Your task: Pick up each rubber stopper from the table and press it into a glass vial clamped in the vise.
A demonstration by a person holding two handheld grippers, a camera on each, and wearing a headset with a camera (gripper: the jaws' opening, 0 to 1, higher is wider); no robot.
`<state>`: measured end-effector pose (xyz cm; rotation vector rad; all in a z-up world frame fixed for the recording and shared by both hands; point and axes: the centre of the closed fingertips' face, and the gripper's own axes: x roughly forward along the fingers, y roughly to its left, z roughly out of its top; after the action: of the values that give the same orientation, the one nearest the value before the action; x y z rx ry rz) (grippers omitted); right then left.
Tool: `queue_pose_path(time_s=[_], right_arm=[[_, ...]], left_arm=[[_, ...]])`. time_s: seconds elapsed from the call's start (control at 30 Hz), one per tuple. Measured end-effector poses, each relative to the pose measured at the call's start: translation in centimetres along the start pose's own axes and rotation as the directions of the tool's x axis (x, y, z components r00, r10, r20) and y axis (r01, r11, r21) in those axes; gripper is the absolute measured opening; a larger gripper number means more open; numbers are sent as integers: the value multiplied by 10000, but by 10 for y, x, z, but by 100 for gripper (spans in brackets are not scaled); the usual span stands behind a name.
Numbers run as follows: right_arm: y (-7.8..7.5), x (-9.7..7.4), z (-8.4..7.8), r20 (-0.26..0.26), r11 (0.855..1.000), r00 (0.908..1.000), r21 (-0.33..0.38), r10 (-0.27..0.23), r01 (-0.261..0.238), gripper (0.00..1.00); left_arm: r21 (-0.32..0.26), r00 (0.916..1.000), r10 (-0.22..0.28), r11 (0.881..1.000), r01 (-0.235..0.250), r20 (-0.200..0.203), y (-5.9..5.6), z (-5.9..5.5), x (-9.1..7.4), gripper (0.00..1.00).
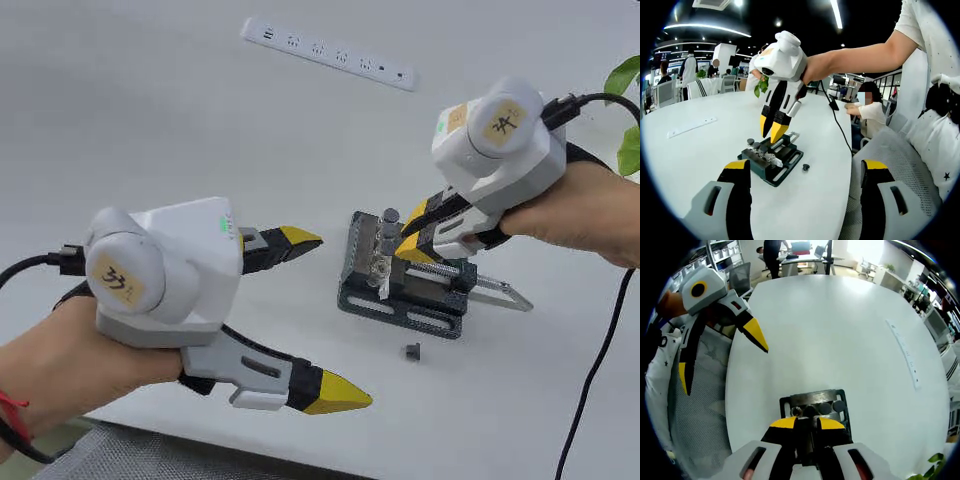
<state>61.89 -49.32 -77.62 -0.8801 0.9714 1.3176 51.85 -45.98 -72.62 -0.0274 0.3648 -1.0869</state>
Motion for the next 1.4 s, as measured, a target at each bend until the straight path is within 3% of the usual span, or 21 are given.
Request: queue_pose_path(time_s=[0.33, 0.8, 1.0, 1.4], right_arm=[[6, -21, -8, 845, 9979, 9954, 504, -442, 401, 20], [20, -47, -38, 1749, 9884, 9782, 1210, -1121, 916, 30], [26, -56, -49, 2157, 9816, 9661, 1569, -1420, 1092, 34], [44, -72, -86, 3019, 9585, 9325, 2586, -1983, 1201, 45]], left_arm=[[165, 9998, -66, 9998, 69, -166, -6, 4, 3, 89], [477, 9986, -12, 9989, 37, -528, -6, 4, 8, 82], [623, 9974, 32, 9981, 12, -714, -7, 3, 13, 78], [846, 9929, 124, 9964, -23, -1182, -6, -2, 26, 65]])
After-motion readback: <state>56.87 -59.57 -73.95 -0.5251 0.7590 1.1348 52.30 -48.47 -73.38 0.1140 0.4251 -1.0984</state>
